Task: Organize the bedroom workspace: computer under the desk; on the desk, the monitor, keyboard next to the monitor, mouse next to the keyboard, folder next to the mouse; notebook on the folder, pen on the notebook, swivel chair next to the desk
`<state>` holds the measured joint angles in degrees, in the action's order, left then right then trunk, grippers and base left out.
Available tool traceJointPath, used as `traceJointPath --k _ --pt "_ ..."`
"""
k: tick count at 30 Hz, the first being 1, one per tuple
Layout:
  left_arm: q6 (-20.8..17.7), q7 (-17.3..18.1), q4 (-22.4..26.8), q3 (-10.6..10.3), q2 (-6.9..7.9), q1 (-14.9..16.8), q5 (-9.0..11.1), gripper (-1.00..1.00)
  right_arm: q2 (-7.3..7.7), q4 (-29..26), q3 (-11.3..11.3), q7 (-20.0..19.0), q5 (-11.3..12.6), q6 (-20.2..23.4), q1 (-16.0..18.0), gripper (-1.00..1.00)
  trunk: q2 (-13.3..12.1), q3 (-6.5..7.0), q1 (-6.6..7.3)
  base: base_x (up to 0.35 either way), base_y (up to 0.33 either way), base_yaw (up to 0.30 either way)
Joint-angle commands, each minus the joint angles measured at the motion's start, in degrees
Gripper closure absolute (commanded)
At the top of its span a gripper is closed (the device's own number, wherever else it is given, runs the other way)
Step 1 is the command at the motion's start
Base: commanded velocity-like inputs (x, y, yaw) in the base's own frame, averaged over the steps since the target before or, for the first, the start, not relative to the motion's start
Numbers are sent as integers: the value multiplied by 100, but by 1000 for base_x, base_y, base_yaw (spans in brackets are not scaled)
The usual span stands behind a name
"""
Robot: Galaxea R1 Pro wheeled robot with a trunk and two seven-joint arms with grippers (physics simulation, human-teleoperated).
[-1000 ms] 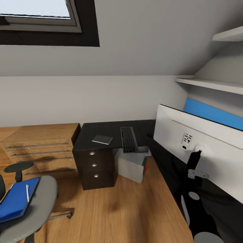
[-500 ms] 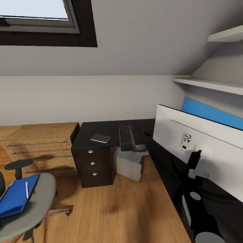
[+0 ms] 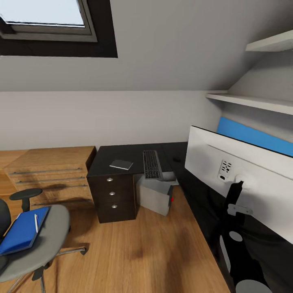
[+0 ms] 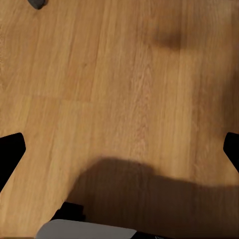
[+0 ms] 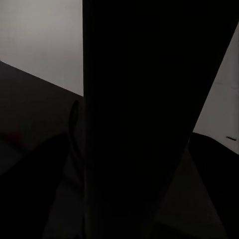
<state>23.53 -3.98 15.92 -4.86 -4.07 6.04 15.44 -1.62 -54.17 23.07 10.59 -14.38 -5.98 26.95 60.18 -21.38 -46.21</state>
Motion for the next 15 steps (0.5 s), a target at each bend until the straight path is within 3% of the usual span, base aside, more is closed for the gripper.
traceJointPath --k 1,9,15 --pt "20 -42 -1 -48 3 3 29 -100 -5 20 22 13 12 9 3 100 4 -7 1 -33 0 0" --pt "24 -42 -1 -45 3 4 29 -100 -3 35 22 -59 6 11 3 100 4 -7 1 -56 -126 0" --pt "29 -42 -1 -43 3 4 29 -100 2 61 22 -77 6 13 3 100 4 -7 1 -78 -27 0"
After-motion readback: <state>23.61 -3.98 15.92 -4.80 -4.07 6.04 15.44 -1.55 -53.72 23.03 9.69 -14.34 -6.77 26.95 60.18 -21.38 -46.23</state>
